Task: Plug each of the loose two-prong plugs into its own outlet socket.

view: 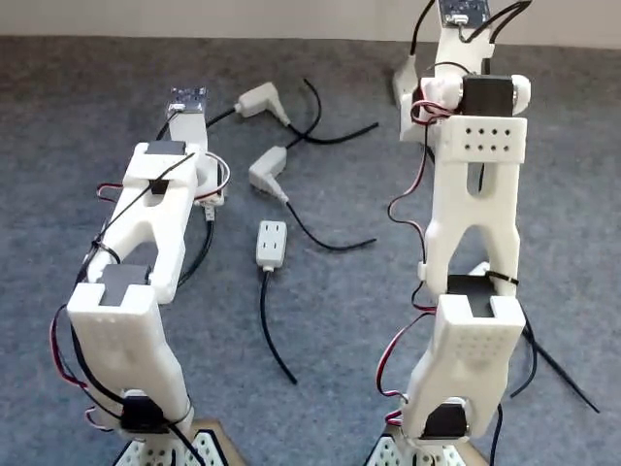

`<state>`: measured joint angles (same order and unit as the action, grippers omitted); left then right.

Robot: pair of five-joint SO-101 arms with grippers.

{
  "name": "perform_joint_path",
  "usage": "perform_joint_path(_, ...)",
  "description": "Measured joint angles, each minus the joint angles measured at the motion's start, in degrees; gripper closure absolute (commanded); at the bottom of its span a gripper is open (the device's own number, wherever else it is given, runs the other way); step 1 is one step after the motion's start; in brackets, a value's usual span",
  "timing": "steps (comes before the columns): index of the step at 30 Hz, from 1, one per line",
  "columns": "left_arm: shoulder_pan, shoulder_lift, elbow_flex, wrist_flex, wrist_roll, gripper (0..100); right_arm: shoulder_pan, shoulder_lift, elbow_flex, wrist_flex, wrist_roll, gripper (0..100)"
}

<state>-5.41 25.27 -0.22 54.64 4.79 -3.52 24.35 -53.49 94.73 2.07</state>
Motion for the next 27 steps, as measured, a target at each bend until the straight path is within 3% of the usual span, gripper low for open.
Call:
perform_joint_path(10, -0.1, -5.1, 0.0, 1.8, 0.0, 85, -0.2, 0.0, 0.0, 0.0, 0.0, 74.5)
perform_joint_path(27, -1.0, -0.8, -0.1, 1.2, 0.0, 85, -1.3, 0.0, 0.0, 0.0, 0.0, 74.5)
